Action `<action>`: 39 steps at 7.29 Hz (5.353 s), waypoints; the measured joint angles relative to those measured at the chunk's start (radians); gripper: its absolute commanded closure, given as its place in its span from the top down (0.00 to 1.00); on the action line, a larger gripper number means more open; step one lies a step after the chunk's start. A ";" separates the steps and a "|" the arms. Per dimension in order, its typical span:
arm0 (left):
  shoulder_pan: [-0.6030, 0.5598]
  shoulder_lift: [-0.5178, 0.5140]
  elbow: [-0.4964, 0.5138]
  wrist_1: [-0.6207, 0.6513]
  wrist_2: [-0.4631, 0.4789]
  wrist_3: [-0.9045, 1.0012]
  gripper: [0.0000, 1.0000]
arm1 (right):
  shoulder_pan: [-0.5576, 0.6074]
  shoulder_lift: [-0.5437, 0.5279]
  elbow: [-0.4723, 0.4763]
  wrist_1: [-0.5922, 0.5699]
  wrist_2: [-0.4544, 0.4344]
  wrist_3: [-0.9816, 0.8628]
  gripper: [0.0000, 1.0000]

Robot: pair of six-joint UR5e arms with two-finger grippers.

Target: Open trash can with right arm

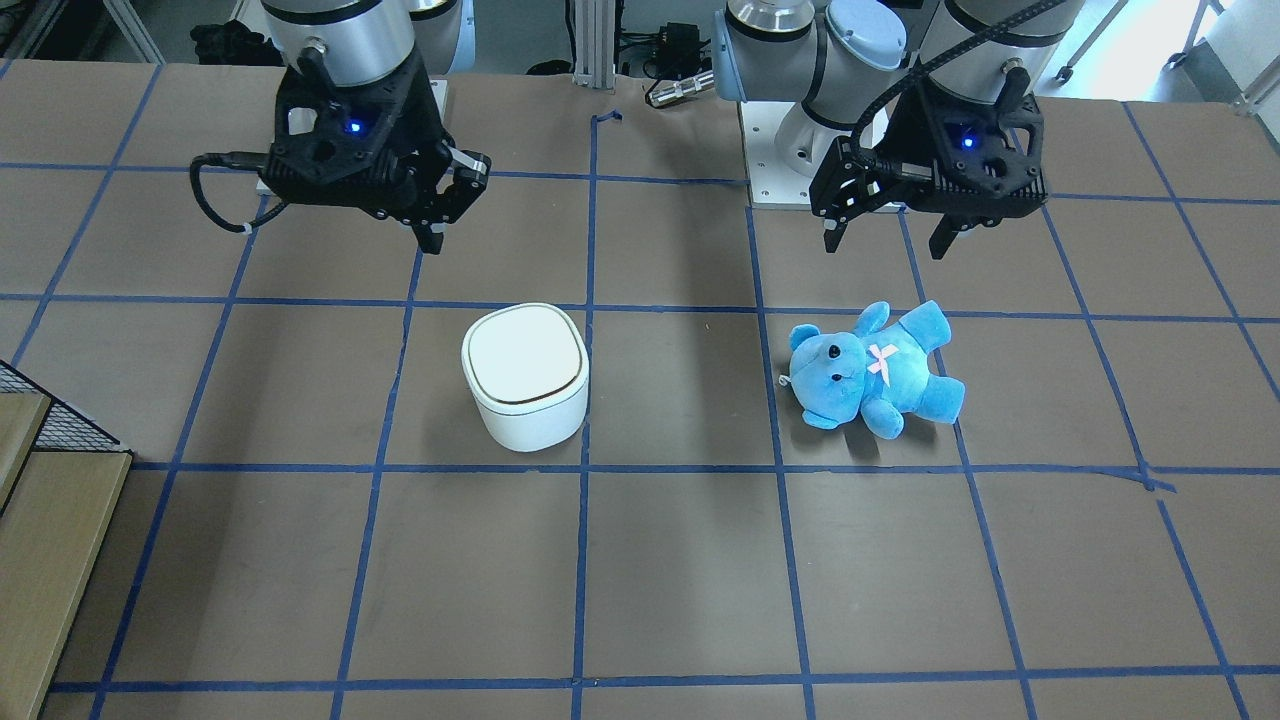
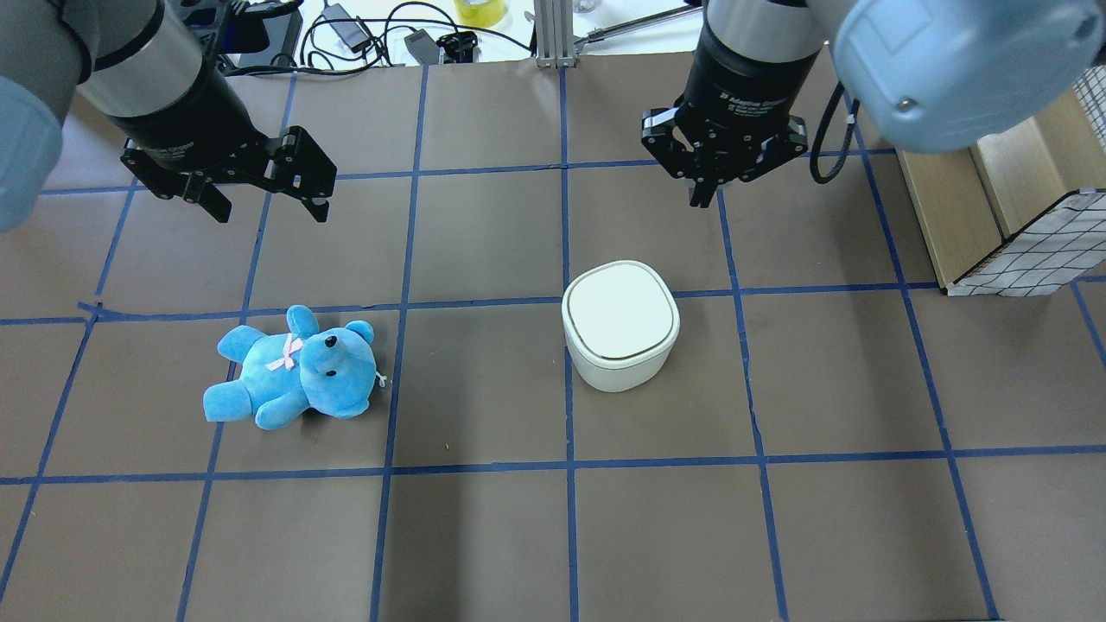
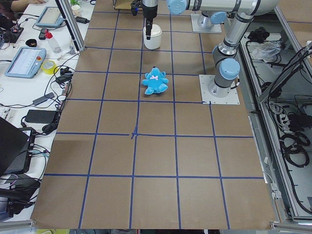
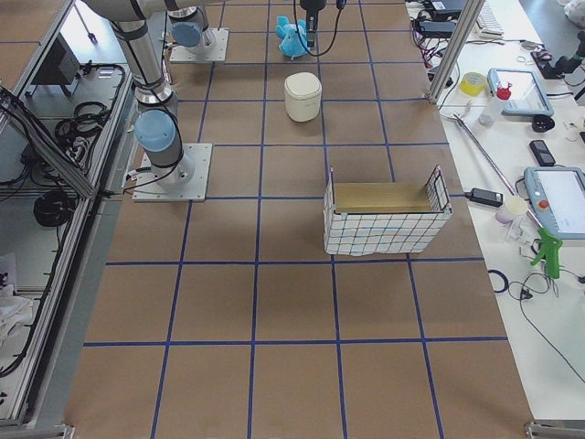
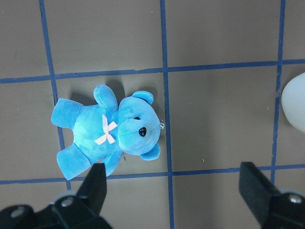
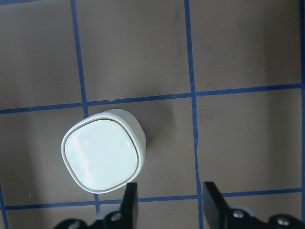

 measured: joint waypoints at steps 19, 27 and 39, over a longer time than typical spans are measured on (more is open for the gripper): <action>0.000 0.000 0.000 0.000 0.001 0.000 1.00 | 0.030 0.090 0.407 -0.486 0.057 0.146 0.00; 0.000 0.000 0.000 0.000 0.001 0.000 1.00 | 0.018 0.079 0.185 -0.146 0.044 0.147 0.00; 0.000 0.000 0.000 0.000 0.001 0.000 1.00 | -0.220 0.068 -0.095 0.217 -0.074 -0.468 1.00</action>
